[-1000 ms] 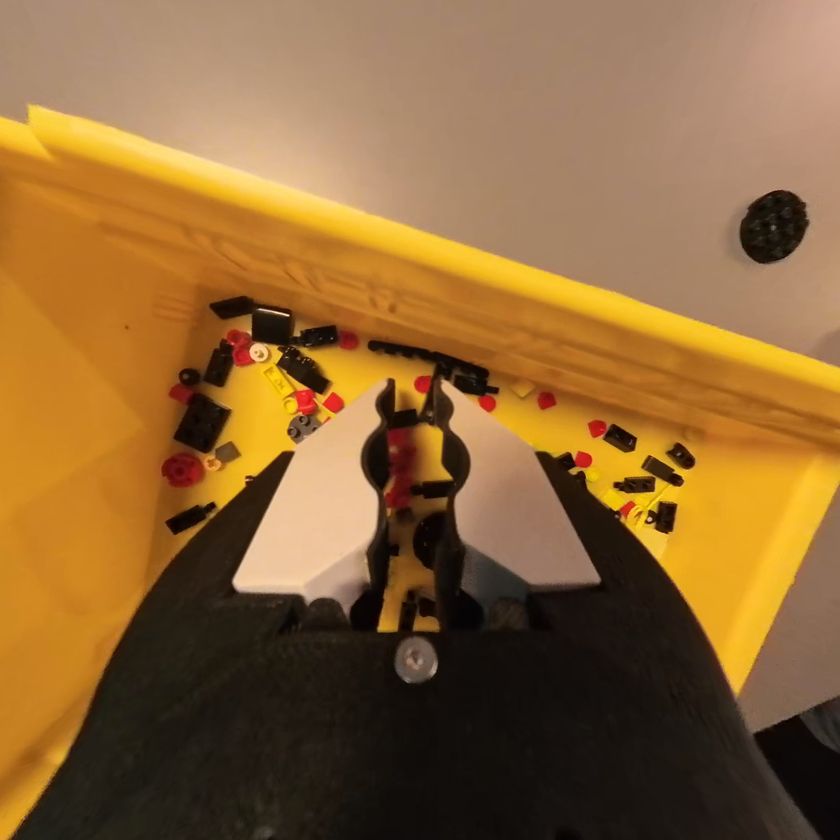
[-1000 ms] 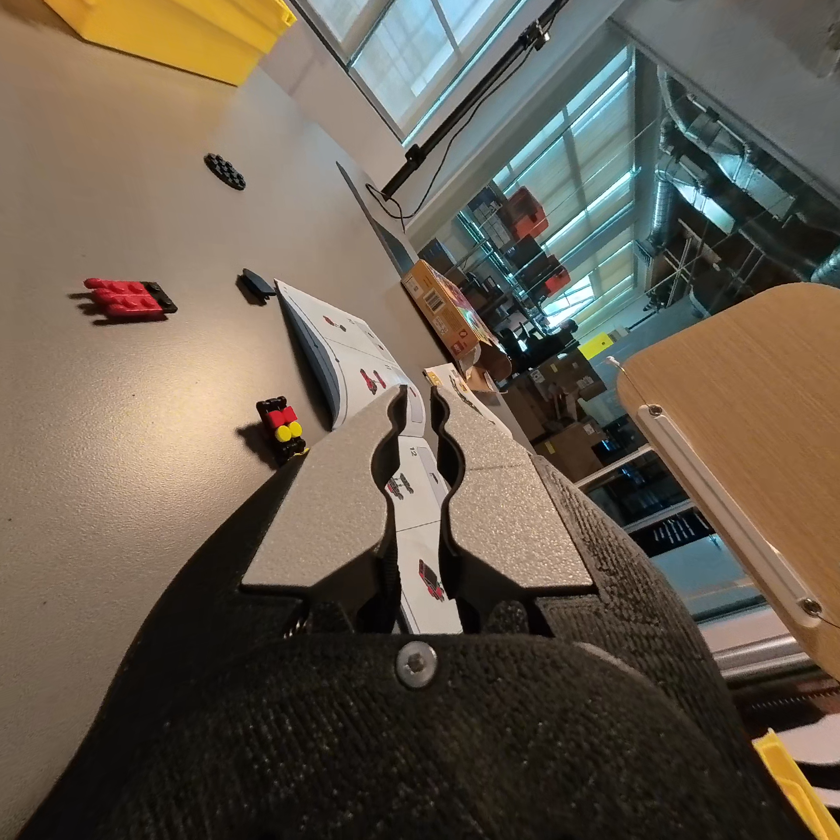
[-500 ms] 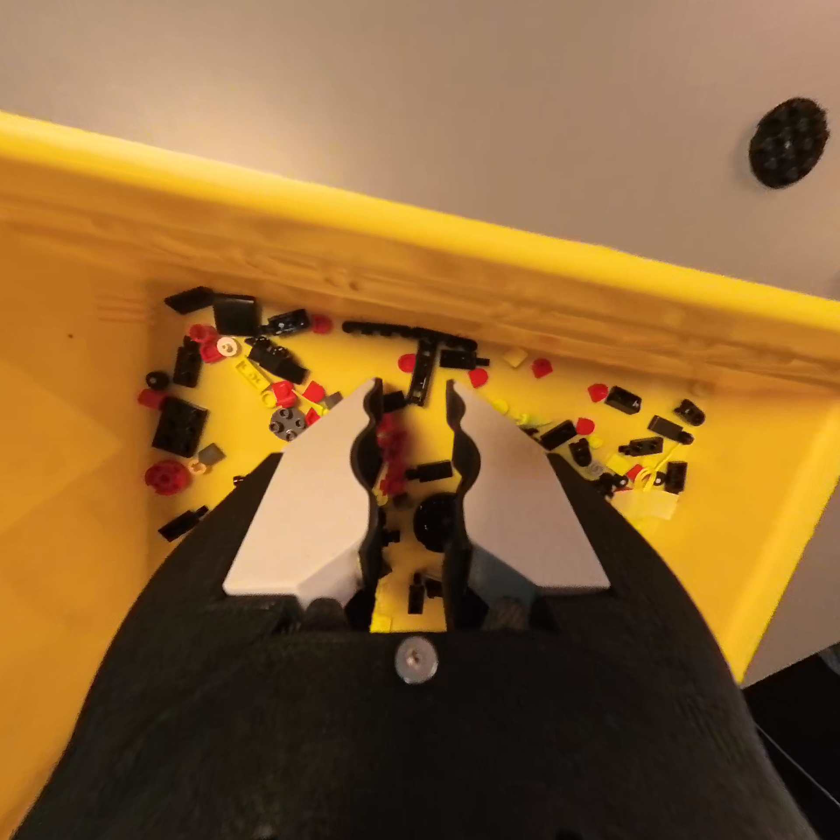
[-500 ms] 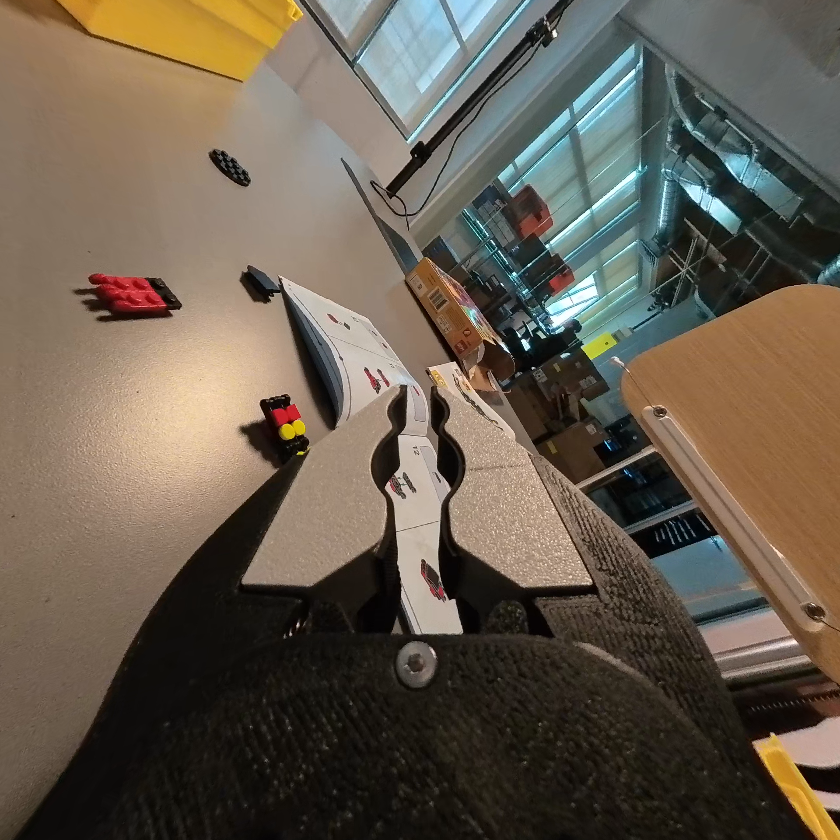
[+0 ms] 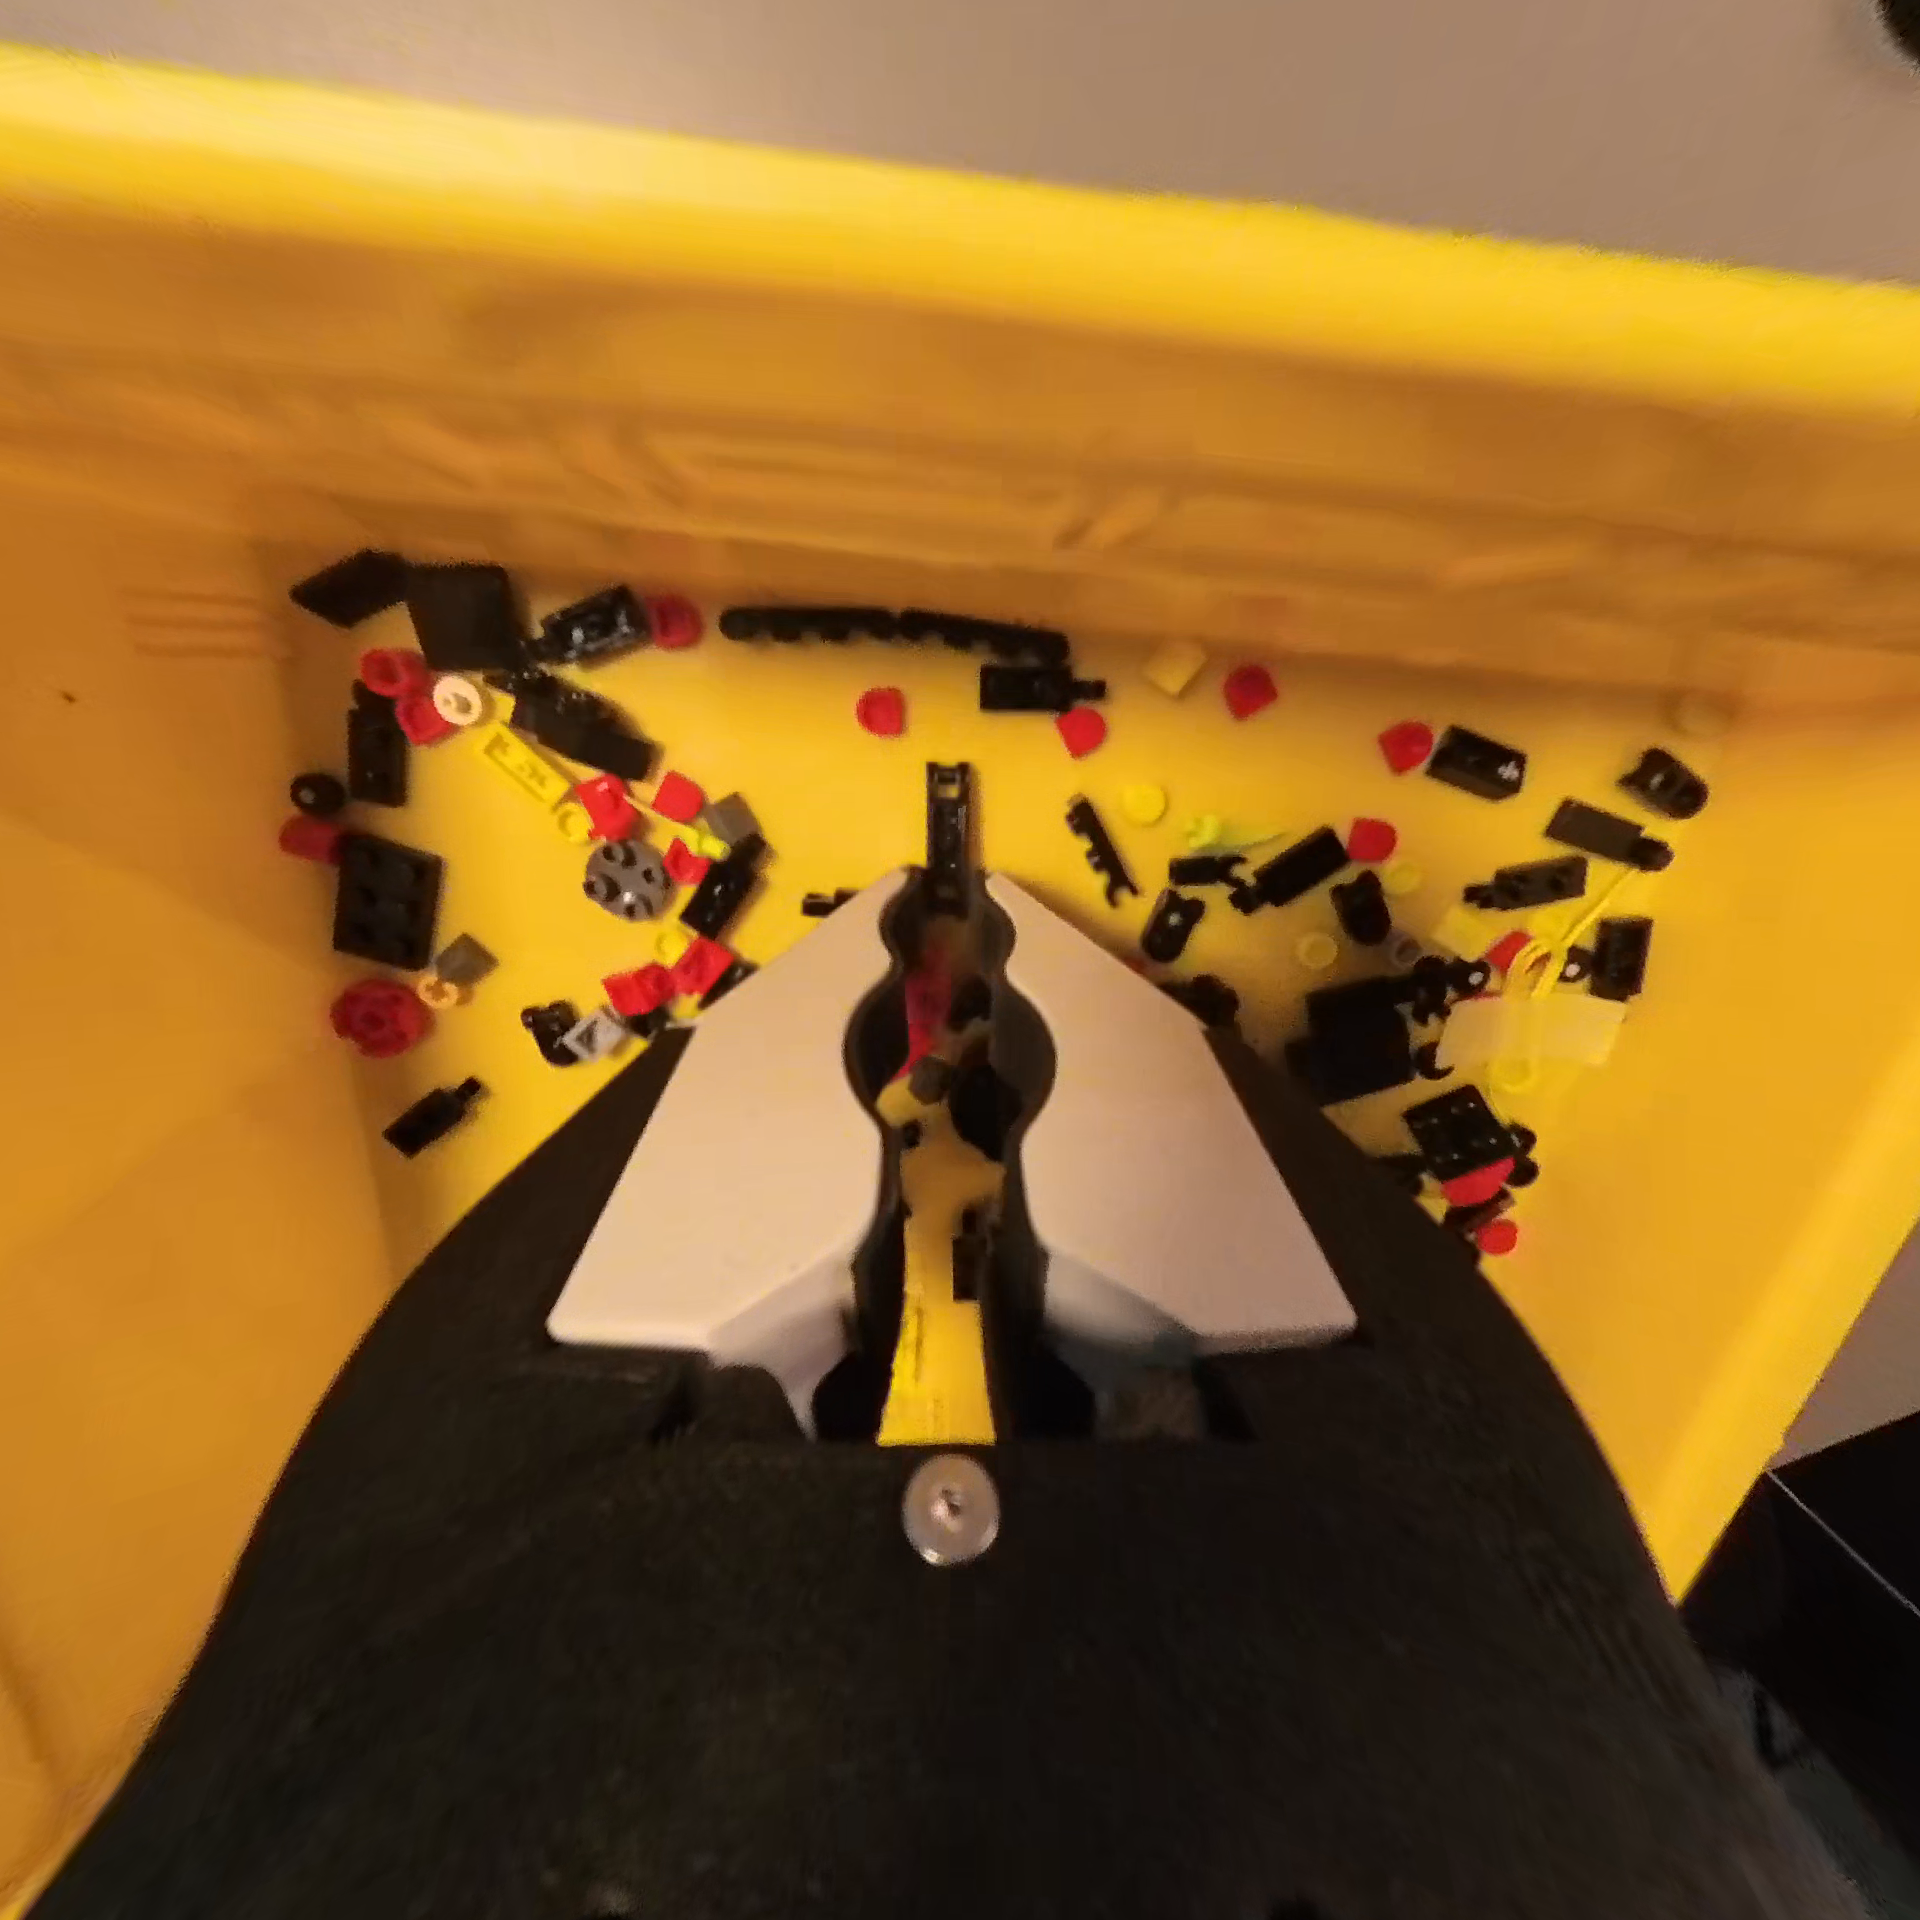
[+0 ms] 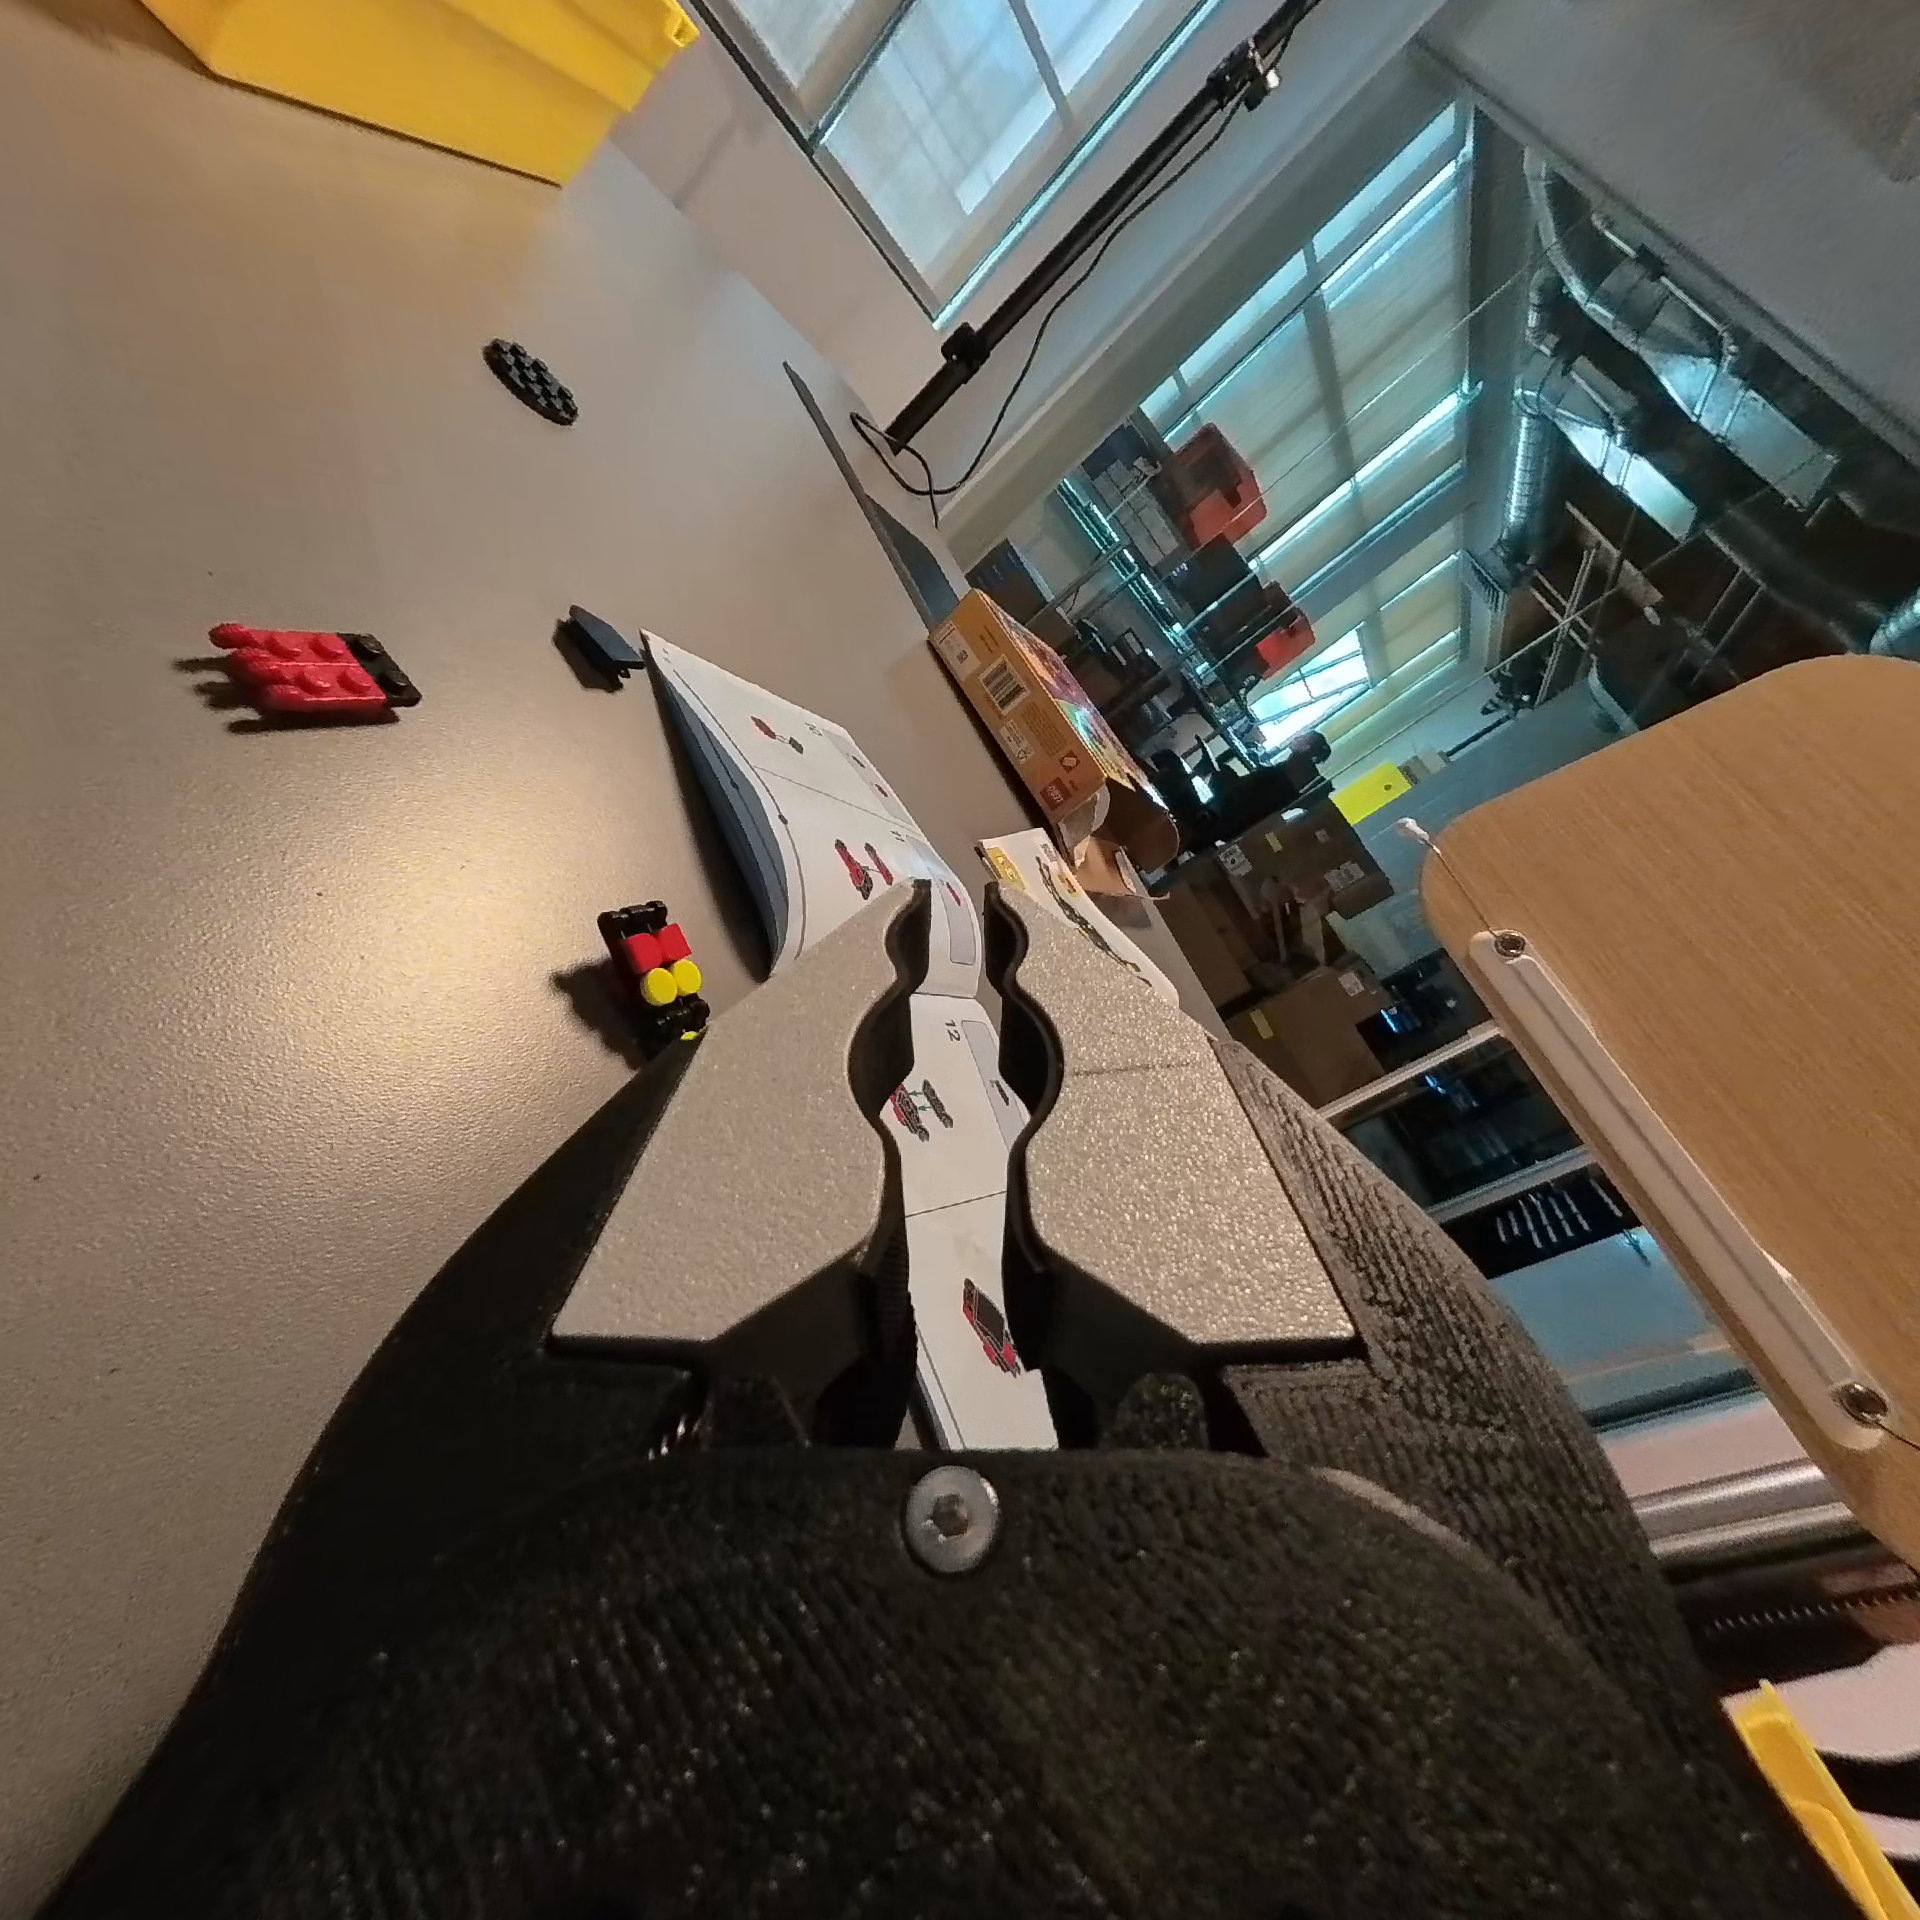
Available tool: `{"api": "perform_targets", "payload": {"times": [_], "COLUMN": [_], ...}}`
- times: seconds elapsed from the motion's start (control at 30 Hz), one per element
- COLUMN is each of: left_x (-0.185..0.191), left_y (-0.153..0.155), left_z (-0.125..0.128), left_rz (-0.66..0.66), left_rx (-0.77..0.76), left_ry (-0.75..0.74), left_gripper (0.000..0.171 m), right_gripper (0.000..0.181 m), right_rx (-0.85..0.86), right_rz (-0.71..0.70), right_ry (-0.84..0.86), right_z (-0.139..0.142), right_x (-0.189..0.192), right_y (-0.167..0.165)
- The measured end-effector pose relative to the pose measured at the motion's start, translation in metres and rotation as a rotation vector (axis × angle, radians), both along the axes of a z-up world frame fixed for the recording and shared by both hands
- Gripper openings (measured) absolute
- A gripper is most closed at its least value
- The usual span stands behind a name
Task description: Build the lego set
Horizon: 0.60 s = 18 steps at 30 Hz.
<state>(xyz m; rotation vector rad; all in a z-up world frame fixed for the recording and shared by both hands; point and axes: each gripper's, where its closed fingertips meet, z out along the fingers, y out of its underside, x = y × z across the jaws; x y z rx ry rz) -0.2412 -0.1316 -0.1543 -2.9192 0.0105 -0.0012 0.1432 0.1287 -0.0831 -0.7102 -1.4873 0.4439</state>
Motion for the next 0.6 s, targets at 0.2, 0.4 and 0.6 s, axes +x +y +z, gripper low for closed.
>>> {"api": "perform_targets", "payload": {"times": [0.2,0.4,0.6], "left_x": [-0.022,-0.001,0.016], "left_y": [-0.011,0.013,0.008], "left_z": [0.009,0.022,0.006], "left_rz": [0.223,0.283,0.251], "left_rx": [0.019,0.216,0.135], "left_ry": [0.074,-0.133,-0.157], "left_gripper": [0.007,0.028,0.025], "right_gripper": [0.008,0.008,0.008], "right_rx": [0.002,0.005,0.005], "right_rz": [0.000,-0.002,-0.003], "right_ry": [-0.002,-0.002,-0.004], "right_z": [0.000,0.000,-0.001], "right_x": [0.000,0.000,0.000], "right_y": [0.000,0.000,0.000]}}
